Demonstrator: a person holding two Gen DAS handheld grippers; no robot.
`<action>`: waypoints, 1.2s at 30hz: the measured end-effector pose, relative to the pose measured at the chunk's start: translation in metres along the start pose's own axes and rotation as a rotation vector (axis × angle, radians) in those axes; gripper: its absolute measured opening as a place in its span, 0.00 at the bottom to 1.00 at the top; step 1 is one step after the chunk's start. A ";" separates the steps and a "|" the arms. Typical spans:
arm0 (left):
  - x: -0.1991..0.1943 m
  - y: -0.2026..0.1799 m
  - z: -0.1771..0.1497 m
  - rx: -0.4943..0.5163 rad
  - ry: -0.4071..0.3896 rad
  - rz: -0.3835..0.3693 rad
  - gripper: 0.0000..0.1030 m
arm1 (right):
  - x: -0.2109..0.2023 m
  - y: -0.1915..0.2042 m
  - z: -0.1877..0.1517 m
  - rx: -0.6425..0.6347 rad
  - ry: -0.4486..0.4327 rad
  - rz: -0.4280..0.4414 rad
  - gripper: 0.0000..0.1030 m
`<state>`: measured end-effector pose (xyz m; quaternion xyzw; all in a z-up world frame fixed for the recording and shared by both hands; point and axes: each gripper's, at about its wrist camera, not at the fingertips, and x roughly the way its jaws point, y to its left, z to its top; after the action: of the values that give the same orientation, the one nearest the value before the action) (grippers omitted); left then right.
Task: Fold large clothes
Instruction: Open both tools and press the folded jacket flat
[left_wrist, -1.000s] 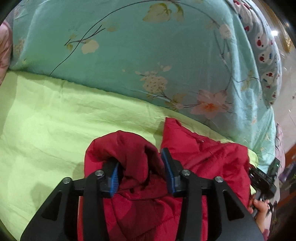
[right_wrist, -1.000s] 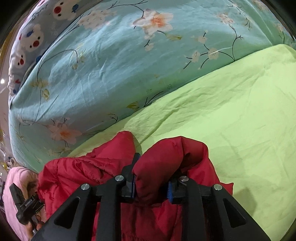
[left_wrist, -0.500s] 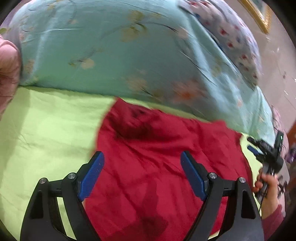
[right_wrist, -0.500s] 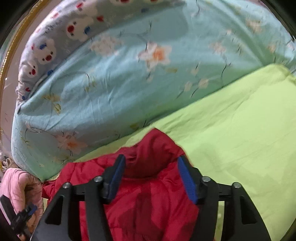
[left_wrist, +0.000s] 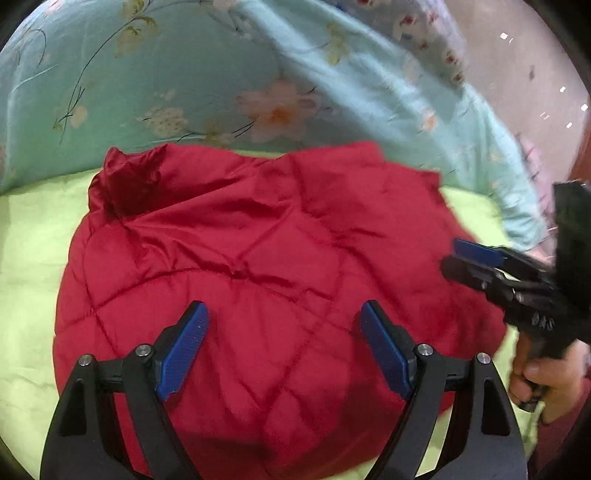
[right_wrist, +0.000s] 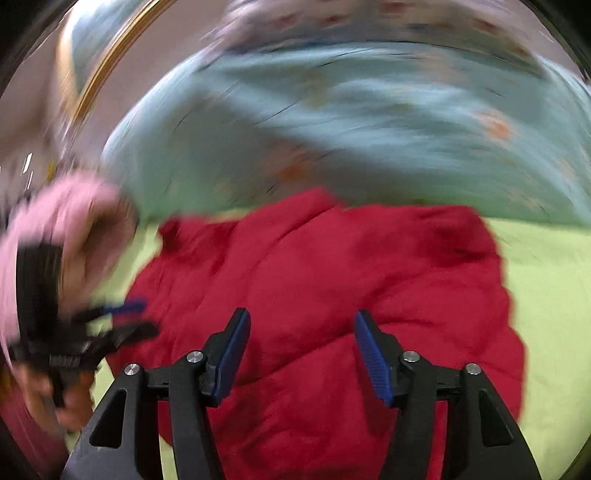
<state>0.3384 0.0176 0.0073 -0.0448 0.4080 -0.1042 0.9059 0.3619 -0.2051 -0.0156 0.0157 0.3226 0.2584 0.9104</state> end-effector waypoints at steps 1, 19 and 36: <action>0.008 0.004 0.002 -0.004 0.013 0.019 0.82 | 0.011 0.006 0.000 -0.026 0.031 -0.032 0.55; 0.084 0.116 0.040 -0.203 0.108 0.211 0.91 | 0.096 -0.101 0.022 0.237 0.131 -0.245 0.55; 0.034 0.118 0.023 -0.209 0.055 0.155 0.95 | 0.041 -0.108 0.016 0.304 0.072 -0.243 0.58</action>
<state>0.3951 0.1246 -0.0217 -0.1045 0.4437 0.0083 0.8900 0.4483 -0.2769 -0.0485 0.1047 0.3899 0.0955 0.9099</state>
